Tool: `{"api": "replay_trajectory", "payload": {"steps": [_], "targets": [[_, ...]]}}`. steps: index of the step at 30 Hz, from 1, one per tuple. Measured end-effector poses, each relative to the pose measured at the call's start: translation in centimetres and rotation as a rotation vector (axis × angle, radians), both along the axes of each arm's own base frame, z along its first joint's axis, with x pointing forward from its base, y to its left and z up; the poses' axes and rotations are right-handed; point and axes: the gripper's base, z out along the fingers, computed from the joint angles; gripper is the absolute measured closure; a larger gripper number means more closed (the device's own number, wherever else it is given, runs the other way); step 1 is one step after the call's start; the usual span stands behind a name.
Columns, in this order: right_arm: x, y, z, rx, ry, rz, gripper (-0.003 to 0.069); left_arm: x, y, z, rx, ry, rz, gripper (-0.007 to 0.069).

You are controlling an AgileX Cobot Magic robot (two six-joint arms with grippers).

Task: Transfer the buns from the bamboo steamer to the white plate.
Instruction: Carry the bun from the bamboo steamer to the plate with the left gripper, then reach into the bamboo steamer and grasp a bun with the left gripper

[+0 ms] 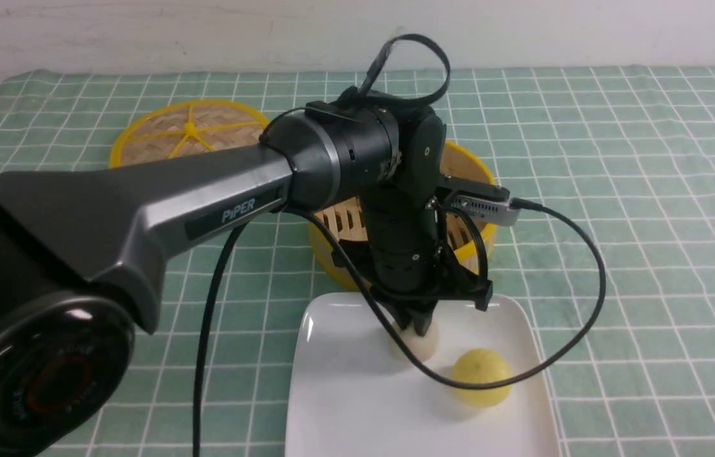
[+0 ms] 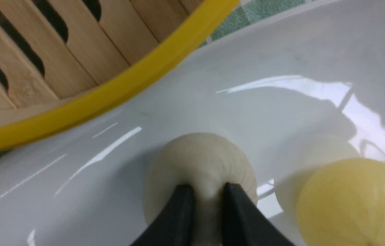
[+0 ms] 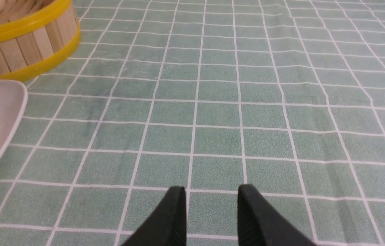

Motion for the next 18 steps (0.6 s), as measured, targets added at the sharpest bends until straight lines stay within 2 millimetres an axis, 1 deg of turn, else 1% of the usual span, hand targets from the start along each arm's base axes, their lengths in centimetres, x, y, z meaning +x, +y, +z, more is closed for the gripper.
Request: {"api": "replay_trajectory", "payload": {"steps": [3,4,6,9,10,11,13,16,18], "targets": [[0.0,0.0,0.0,0.000,0.000,0.000,0.0419,0.2,-0.2,1.0,-0.006,-0.003,0.008,0.0386],[0.0,0.0,0.0,0.000,0.000,0.000,0.0419,0.4,-0.3,1.6,-0.013,-0.015,0.007,0.0344],[0.0,0.0,0.0,0.000,0.000,0.000,0.0419,0.6,-0.4,2.4,-0.015,-0.036,0.002,0.0301],[0.0,0.0,0.0,0.000,0.000,0.000,0.0419,1.2,-0.5,3.9,-0.012,-0.093,-0.006,0.0251],[0.0,0.0,0.0,0.000,0.000,0.000,0.0419,1.3,-0.5,4.1,-0.011,-0.102,-0.006,0.0247],[0.0,0.0,0.0,0.000,0.000,0.000,0.0419,1.6,-0.4,4.7,-0.002,-0.139,-0.006,0.0245],[0.0,0.0,0.0,0.000,0.000,0.000,0.0419,2.2,-0.3,5.7,0.013,-0.199,0.014,0.0264],[0.0,0.0,0.0,0.000,0.000,0.000,0.0419,3.1,0.3,6.8,0.049,-0.286,0.080,0.0351],[0.0,0.0,0.0,0.000,0.000,0.000,0.0419,4.0,1.1,7.5,0.053,-0.321,0.153,0.0471]]}}
